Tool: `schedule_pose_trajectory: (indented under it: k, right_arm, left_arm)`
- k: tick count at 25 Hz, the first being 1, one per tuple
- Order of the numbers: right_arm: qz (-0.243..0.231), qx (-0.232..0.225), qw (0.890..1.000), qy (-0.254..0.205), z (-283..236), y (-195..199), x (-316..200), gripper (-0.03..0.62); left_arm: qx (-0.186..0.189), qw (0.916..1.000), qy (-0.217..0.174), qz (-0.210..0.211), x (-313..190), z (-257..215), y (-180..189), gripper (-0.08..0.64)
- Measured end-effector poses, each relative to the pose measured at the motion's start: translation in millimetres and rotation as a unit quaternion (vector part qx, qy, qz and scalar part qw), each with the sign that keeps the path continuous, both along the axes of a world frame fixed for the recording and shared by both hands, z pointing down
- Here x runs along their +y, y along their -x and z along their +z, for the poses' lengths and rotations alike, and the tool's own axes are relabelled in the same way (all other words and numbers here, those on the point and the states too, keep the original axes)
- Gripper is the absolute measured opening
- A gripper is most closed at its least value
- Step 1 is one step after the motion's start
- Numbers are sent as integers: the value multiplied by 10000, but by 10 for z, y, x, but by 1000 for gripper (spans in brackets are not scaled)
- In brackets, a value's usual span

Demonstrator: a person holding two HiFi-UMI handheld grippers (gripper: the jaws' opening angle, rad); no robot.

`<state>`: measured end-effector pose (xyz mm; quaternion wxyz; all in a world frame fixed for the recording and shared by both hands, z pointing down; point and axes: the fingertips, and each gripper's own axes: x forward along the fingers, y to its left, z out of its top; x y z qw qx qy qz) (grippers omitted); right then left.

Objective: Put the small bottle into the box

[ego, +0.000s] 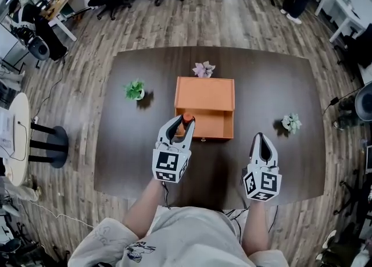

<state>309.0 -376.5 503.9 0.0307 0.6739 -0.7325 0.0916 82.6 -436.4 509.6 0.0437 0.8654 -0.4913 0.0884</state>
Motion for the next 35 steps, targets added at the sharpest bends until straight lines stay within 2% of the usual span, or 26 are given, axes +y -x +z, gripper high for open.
schedule_pose_trajectory:
  k: [6,16,25,35]
  right_arm:
    - [-52,20,9997,238,185,48,-121,2]
    - [-116,9,9992,379,310,125,-237,2]
    - [-147,26,9991,397,305,154,-244,2]
    - [-245,-29,9989,394,321,264,-204,2]
  left_arm:
    - [-207,9991,292,212,-205,370,-212,129]
    - [-425,9968,513,445,-384,723,-415,129]
    - [-452,9942,868,434,-360,920,-369,129]
    - [-658,9909,1062,500,-160,965,-298,126]
